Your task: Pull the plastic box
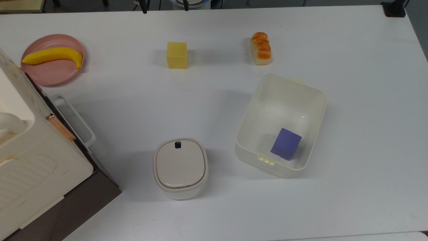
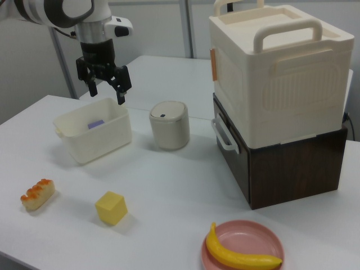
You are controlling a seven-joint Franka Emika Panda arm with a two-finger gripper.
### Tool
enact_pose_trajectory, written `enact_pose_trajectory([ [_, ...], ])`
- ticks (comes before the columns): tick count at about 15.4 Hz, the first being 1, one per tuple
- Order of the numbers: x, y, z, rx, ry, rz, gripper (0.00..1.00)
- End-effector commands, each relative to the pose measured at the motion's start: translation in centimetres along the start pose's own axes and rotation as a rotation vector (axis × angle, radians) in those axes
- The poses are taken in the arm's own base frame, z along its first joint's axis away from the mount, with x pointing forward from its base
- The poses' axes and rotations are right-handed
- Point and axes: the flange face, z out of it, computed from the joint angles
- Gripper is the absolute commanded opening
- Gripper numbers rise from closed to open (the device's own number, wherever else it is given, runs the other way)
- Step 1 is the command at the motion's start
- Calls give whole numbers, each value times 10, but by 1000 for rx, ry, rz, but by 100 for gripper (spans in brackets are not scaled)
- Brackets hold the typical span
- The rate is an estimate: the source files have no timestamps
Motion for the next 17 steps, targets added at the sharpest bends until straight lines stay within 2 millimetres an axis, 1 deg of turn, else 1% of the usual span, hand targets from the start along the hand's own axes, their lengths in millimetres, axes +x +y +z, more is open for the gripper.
enact_pose_trajectory([
  [1,-3,-11,1,22,-16,-19,100],
  [6,8,-30,2,14,65,-85,100],
  [7,10,-37,4,9,70,-119,100],
  [8,13,-54,6,8,84,-184,100],
  [10,22,-91,21,4,88,-301,100],
  [13,37,-134,57,-23,60,-399,100],
  [14,43,-144,69,-35,59,-424,100],
  [15,47,-161,80,-44,64,-458,100],
  [17,55,-182,94,-53,83,-524,100],
])
